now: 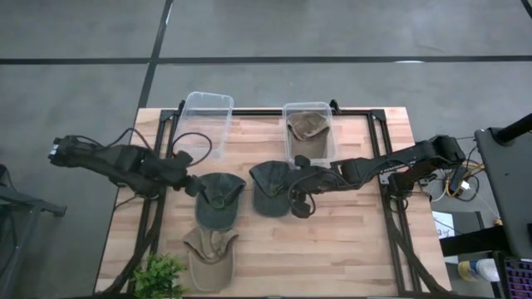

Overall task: Pick & Place hat
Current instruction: Put the left black cap into the left transparent bin

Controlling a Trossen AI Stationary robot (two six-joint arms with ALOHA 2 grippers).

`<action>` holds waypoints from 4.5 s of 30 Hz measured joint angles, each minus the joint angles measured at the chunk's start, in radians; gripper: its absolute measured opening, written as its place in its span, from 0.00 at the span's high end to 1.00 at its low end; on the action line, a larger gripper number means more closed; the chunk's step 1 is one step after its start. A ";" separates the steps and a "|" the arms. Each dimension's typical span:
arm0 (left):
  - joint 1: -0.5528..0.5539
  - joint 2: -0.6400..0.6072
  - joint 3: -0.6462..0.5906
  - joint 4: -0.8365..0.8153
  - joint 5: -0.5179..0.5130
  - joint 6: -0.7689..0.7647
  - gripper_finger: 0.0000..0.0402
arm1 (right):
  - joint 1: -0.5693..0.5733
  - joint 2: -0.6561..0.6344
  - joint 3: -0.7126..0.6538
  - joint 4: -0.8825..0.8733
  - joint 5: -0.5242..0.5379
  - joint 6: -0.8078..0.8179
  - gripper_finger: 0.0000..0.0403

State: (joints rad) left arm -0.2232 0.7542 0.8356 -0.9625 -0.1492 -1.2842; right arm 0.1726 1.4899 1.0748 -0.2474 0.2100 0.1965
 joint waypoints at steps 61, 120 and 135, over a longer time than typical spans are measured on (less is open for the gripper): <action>-0.124 0.178 -0.189 0.248 -0.011 -0.206 0.98 | 0.000 0.000 -0.065 0.030 0.000 -0.013 0.80; 0.221 0.150 0.620 -0.609 -0.547 0.147 0.98 | -0.001 0.000 -0.065 0.093 0.001 -0.019 0.81; 0.552 0.227 0.620 -0.537 -0.521 0.423 0.98 | -0.001 0.000 -0.065 0.135 0.001 -0.020 0.82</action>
State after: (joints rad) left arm 0.3283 0.9812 1.4555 -1.4992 -0.6698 -0.8613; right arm 0.1719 1.4900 1.0096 -0.1127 0.2108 0.1763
